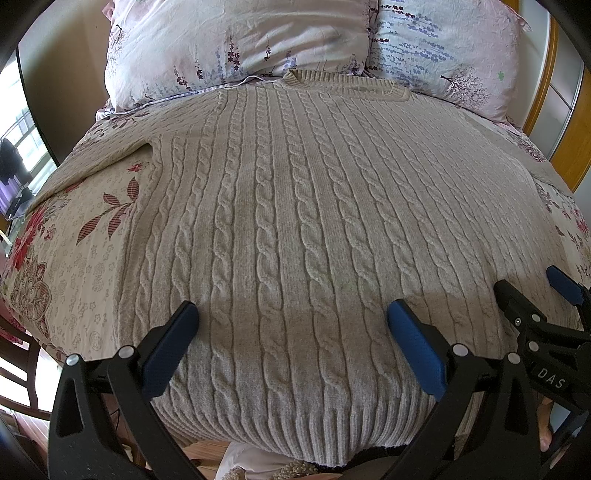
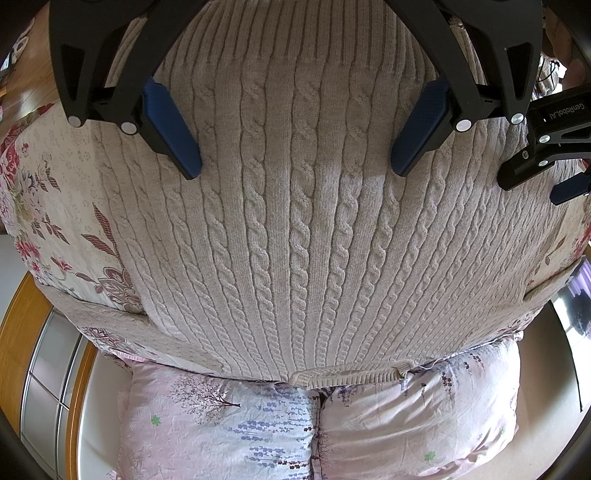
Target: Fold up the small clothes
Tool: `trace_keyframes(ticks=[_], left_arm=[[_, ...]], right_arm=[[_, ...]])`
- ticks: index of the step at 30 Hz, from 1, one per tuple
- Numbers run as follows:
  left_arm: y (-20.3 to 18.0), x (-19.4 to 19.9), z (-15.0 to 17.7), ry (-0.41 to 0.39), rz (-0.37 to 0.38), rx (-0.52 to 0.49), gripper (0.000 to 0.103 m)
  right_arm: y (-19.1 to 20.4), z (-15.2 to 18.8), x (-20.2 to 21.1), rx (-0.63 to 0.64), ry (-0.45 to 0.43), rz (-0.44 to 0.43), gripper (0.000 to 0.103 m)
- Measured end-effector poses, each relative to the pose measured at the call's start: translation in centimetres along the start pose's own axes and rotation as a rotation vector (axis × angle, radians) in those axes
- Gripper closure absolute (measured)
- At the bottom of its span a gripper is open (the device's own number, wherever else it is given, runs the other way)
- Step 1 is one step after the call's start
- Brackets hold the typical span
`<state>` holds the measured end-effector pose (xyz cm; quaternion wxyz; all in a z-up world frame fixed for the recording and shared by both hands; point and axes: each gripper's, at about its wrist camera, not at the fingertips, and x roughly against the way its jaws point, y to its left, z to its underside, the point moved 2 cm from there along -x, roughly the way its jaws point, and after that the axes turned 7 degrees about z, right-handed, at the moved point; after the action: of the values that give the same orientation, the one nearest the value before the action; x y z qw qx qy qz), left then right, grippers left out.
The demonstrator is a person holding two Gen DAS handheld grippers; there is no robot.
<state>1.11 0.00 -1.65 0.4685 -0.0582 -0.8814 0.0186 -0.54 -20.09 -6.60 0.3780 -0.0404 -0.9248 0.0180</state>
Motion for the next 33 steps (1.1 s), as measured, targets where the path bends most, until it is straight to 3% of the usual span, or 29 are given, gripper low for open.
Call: trace_keyframes(ticks=[21, 33], left_arm=[[0.0, -0.3, -0.1, 0.017, 0.004, -0.008, 0.002], [0.1, -0.6, -1.2, 0.074, 0.022, -0.049, 0.002]], right_arm=[[0.1, 0.1, -0.1, 0.006, -0.006, -0.004, 0.001], [-0.6, -0.4, -1.0, 0.108, -0.011, -0.135, 0.001]])
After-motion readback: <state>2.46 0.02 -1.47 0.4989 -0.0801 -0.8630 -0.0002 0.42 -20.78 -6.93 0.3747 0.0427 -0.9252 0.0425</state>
